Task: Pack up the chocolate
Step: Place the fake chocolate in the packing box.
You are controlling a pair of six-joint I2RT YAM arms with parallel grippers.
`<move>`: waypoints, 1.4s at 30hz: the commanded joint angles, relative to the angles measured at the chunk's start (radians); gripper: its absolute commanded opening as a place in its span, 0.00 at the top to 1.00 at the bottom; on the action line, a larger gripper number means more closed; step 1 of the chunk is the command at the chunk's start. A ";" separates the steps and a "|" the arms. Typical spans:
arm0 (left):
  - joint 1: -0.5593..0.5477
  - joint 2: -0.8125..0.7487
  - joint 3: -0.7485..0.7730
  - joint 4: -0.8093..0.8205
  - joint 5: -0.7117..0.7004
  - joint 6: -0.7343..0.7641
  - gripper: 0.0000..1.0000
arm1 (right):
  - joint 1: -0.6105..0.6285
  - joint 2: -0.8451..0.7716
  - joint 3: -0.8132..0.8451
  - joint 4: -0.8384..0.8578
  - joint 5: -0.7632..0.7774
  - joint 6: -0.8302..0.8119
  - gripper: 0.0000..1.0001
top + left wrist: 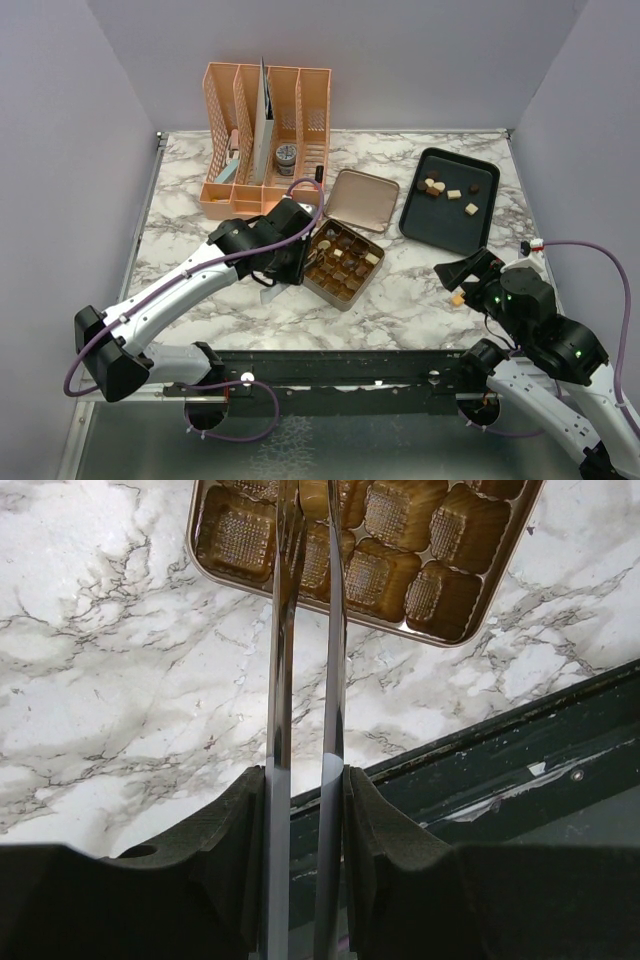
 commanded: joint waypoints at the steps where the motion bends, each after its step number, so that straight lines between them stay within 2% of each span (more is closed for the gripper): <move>1: 0.001 0.007 0.005 0.010 0.020 0.007 0.66 | -0.003 -0.010 -0.005 0.006 -0.012 -0.011 0.09; 10: 0.002 0.015 0.011 0.022 0.025 0.009 0.61 | -0.003 -0.009 -0.005 0.004 -0.010 -0.014 0.09; 22: 0.002 0.008 0.036 0.045 -0.014 0.023 0.60 | -0.003 -0.009 0.001 0.002 -0.006 -0.019 0.09; 35: 0.000 0.153 0.203 0.232 -0.024 0.140 0.59 | -0.003 0.001 0.056 -0.005 0.023 -0.031 0.09; 42: -0.004 0.220 0.223 0.445 -0.054 0.268 0.58 | -0.003 -0.006 0.064 0.002 0.024 -0.027 0.09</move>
